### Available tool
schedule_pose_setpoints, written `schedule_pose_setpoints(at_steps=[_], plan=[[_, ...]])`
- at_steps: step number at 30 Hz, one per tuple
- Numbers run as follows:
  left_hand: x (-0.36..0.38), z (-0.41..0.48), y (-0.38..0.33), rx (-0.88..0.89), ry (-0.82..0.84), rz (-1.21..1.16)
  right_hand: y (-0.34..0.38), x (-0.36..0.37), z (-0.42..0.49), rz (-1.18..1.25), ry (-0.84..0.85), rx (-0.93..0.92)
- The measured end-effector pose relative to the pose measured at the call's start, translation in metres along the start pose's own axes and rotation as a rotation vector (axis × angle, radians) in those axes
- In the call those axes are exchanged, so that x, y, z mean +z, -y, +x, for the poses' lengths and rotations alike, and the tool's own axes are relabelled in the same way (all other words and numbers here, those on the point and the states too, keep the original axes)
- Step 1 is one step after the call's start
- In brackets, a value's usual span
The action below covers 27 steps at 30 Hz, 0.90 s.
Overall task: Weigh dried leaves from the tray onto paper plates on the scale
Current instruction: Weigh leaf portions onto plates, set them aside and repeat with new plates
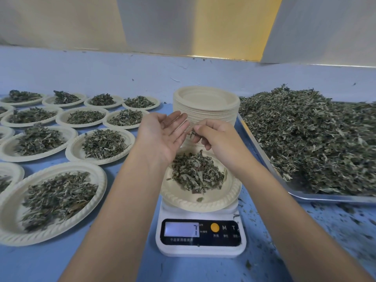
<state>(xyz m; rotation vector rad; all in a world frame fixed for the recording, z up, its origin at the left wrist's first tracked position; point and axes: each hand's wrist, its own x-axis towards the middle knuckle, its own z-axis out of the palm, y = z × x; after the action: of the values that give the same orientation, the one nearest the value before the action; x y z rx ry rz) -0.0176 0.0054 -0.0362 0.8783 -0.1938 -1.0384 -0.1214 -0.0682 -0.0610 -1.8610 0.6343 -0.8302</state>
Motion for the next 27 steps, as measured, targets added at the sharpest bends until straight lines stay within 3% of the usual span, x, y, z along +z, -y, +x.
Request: schedule_pose_setpoints(at_steps=[5, 9, 20, 27], plan=[[0.004, -0.002, 0.002, -0.008, 0.013, 0.009, 0.0, -0.003, 0.003, 0.279, -0.071, 0.118], [0.021, -0.008, 0.013, -0.019, 0.069, 0.047, -0.005, -0.014, 0.004, 0.308, -0.129, 0.21], [0.118, -0.005, 0.097, -0.104, 0.114, 0.107, -0.039, -0.1, -0.007, 0.807, -0.487, 0.353], [0.125, 0.01, 0.142, -0.16, 0.095, 0.196, -0.069, -0.141, -0.017, 0.196, -0.582, 0.433]])
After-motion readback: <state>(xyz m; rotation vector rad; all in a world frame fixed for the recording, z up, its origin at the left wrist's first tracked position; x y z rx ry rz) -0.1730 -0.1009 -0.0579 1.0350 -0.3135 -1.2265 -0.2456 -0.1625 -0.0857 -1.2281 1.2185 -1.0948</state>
